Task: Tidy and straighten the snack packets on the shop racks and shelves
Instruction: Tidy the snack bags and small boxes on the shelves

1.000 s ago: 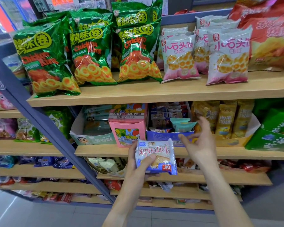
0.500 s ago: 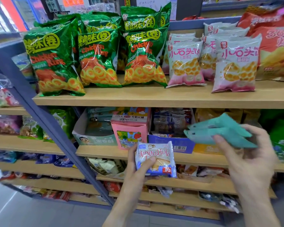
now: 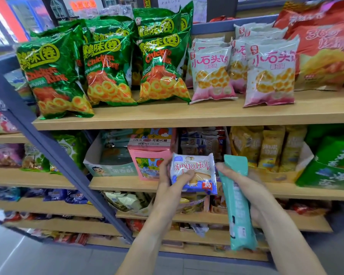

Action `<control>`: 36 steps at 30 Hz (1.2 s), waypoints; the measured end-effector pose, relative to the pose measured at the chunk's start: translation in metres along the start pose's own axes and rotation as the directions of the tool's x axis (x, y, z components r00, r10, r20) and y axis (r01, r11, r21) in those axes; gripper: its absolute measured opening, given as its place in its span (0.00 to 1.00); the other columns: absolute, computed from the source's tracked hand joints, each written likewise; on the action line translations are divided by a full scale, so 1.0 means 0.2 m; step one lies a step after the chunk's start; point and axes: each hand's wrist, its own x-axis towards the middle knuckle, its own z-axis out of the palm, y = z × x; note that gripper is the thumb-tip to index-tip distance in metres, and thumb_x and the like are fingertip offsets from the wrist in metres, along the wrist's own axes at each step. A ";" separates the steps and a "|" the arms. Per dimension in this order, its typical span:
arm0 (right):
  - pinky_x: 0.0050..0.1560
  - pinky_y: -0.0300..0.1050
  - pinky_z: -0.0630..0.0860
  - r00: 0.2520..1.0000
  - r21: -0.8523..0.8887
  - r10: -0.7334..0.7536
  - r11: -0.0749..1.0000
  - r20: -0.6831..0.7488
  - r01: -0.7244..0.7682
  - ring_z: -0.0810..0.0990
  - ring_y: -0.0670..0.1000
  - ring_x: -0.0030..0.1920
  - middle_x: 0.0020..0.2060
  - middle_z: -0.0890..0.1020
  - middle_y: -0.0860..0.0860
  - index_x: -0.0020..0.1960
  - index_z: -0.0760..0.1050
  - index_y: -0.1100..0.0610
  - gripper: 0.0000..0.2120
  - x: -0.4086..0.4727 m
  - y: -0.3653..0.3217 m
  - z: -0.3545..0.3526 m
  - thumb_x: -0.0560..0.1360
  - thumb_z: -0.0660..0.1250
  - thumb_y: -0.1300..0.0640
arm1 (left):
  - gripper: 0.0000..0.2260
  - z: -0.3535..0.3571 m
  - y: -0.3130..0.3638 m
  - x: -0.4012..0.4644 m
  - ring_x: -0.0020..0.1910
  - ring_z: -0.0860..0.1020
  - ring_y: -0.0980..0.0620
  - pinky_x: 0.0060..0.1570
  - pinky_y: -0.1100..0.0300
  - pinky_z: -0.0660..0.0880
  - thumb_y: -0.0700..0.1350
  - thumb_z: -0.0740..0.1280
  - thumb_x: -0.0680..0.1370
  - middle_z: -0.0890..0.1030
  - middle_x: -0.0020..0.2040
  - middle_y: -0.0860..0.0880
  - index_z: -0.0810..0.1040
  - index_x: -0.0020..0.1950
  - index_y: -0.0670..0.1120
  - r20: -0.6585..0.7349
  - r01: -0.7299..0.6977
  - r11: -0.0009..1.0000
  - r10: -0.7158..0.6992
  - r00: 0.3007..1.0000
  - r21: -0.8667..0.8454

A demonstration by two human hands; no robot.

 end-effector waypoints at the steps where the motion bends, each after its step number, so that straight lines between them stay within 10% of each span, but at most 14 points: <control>1: 0.28 0.42 0.76 0.996 -0.043 0.055 0.998 0.074 -0.052 0.80 0.52 0.27 0.31 0.84 0.54 0.52 0.81 0.58 0.29 0.00 -0.03 0.01 0.58 0.81 0.43 | 0.28 0.01 0.01 0.01 0.57 0.85 0.47 0.62 0.42 0.80 0.49 0.77 0.75 0.84 0.61 0.49 0.68 0.69 0.67 0.010 -0.001 1.000 0.001 1.000 0.007; 6: 0.30 0.42 0.76 0.974 -0.157 0.140 0.981 0.180 -0.112 0.78 0.48 0.26 0.30 0.83 0.54 0.52 0.81 0.62 0.28 0.06 -0.14 0.00 0.57 0.82 0.48 | 0.34 0.04 0.11 0.11 0.52 0.85 0.57 0.61 0.53 0.78 0.60 0.75 0.72 0.87 0.53 0.55 0.67 0.74 0.54 0.094 0.009 0.973 -0.031 0.995 0.229; 20: 0.30 0.39 0.77 0.987 0.019 0.095 0.995 0.129 -0.098 0.78 0.49 0.26 0.29 0.82 0.54 0.45 0.80 0.61 0.10 0.31 -0.25 0.04 0.71 0.77 0.55 | 0.16 0.12 0.48 0.36 0.51 0.81 0.49 0.53 0.54 0.75 0.61 0.69 0.79 0.83 0.46 0.50 0.79 0.40 0.51 0.141 -0.048 0.576 -0.118 0.983 0.816; 26: 0.24 0.36 0.75 0.987 0.114 0.138 0.983 0.080 -0.146 0.76 0.49 0.22 0.28 0.79 0.55 0.42 0.76 0.60 0.09 0.40 -0.28 0.12 0.77 0.71 0.57 | 0.28 0.08 0.45 0.54 0.68 0.74 0.44 0.60 0.57 0.68 0.71 0.58 0.79 0.78 0.70 0.47 0.79 0.68 0.52 0.096 -0.044 0.223 -0.231 0.968 0.974; 32: 0.27 0.41 0.79 0.980 0.130 0.163 0.976 0.112 -0.177 0.79 0.51 0.27 0.28 0.81 0.57 0.46 0.76 0.63 0.08 0.44 -0.25 0.20 0.78 0.70 0.58 | 0.29 -0.01 0.44 0.73 0.64 0.76 0.43 0.73 0.43 0.68 0.73 0.63 0.75 0.80 0.65 0.42 0.79 0.65 0.54 0.022 0.037 0.174 -0.324 0.946 0.984; 36: 0.28 0.40 0.80 0.989 0.027 0.117 0.992 0.090 -0.120 0.82 0.50 0.28 0.34 0.83 0.58 0.50 0.79 0.62 0.09 0.41 -0.22 0.20 0.73 0.76 0.60 | 0.45 -0.08 0.32 0.95 0.72 0.69 0.49 0.76 0.44 0.62 0.79 0.65 0.55 0.75 0.70 0.56 0.78 0.67 0.58 -0.029 0.091 0.117 -0.450 0.893 0.989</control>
